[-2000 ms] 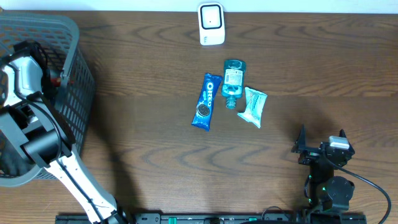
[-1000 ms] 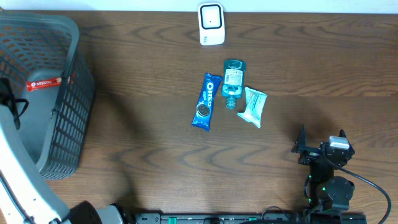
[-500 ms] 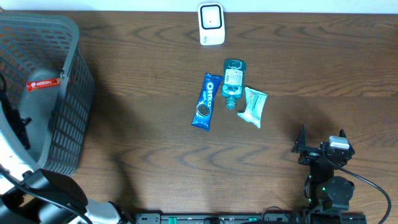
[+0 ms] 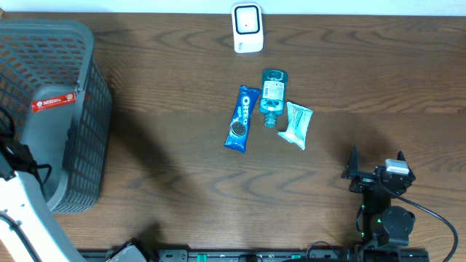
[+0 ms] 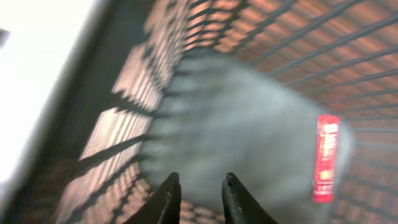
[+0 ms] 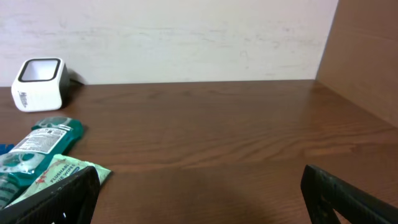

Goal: Scan the item barcode

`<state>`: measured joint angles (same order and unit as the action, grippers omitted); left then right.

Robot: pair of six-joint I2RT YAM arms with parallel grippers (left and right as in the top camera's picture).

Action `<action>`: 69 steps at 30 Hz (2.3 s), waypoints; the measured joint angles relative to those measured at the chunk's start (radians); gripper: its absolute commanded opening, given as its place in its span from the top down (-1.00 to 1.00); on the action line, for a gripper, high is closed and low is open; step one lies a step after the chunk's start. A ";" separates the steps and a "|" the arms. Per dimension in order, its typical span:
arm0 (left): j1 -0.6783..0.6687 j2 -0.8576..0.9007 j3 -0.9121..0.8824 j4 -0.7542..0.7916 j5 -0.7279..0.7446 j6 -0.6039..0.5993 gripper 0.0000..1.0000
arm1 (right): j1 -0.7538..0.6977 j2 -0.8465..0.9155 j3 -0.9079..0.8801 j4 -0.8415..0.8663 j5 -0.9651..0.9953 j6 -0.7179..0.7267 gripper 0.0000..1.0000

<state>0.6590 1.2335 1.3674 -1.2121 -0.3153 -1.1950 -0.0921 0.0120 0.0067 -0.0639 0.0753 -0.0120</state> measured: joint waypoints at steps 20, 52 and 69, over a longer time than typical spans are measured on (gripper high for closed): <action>-0.016 0.534 -0.002 0.629 0.193 0.183 -0.60 | 0.000 0.000 0.000 0.000 0.000 0.000 -0.99; -0.106 0.777 0.002 1.080 0.262 0.237 -0.86 | 0.000 0.000 0.000 0.000 0.000 0.000 -0.98; -0.109 0.783 0.003 1.158 0.339 0.336 0.63 | 0.000 0.000 0.000 0.000 0.000 0.000 -0.99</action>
<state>0.5499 2.0167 1.3708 -0.0544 0.0235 -0.8593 -0.0921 0.0120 0.0067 -0.0639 0.0753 -0.0120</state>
